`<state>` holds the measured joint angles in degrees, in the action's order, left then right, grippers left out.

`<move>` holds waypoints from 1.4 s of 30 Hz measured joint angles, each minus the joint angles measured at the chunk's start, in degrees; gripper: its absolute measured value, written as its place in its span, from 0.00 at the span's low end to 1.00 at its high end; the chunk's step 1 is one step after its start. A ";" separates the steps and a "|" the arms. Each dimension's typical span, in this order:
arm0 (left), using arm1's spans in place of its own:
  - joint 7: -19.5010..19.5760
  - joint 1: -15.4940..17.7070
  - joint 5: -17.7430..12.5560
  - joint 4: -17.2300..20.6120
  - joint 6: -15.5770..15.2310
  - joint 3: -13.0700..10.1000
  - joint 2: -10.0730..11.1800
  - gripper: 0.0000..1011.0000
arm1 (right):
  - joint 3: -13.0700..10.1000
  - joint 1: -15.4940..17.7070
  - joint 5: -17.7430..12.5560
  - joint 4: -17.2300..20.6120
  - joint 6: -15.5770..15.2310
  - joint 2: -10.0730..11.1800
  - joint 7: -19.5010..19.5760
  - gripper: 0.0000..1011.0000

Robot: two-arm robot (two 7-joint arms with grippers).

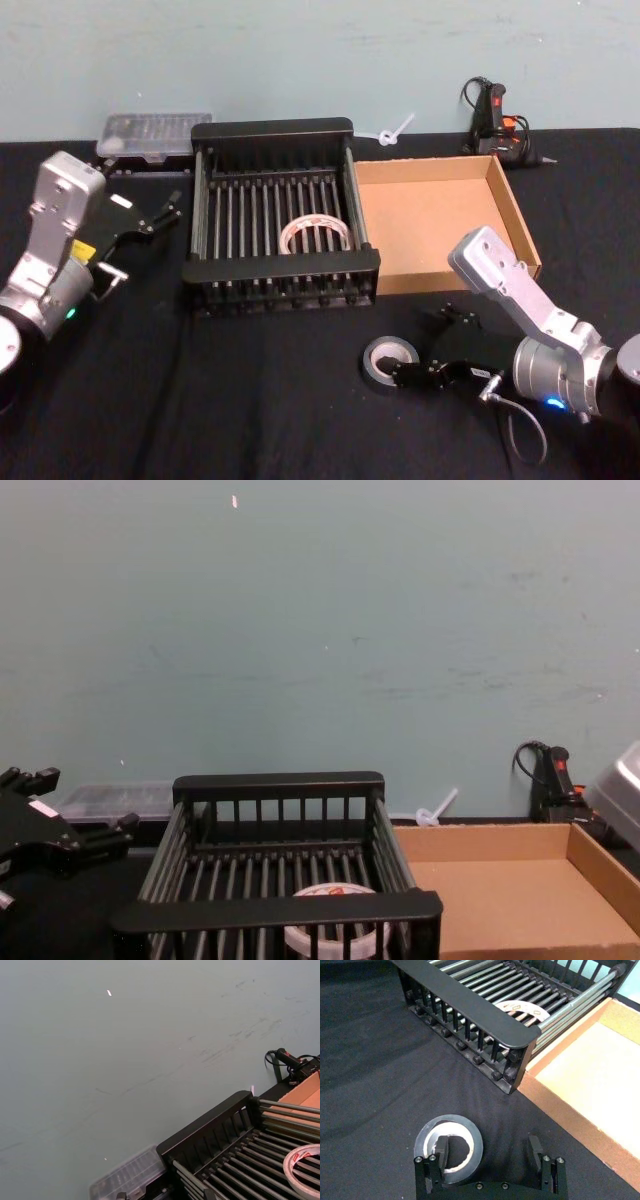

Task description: Pick up the white tape and place it into the black box , Pick up the silver tape and place it into the brown box.

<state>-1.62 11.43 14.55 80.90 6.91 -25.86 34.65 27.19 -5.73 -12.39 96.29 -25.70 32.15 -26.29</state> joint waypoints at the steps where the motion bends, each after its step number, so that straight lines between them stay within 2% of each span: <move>1: 0.00 0.00 0.00 0.00 0.00 0.00 0.00 0.99 | 0.01 -0.01 0.00 0.00 0.00 0.01 0.00 0.99; 35: 0.00 0.00 0.00 0.00 0.00 0.00 0.00 0.99 | -0.31 0.40 0.49 0.14 1.31 -0.02 0.03 0.99; 42: 0.00 0.00 0.00 0.00 0.00 0.00 0.00 0.99 | -0.31 0.40 0.48 0.17 1.31 -0.01 0.04 0.85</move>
<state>-1.62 11.43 14.55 80.90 6.91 -25.86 34.65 26.89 -5.33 -11.91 96.46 -24.38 32.14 -26.25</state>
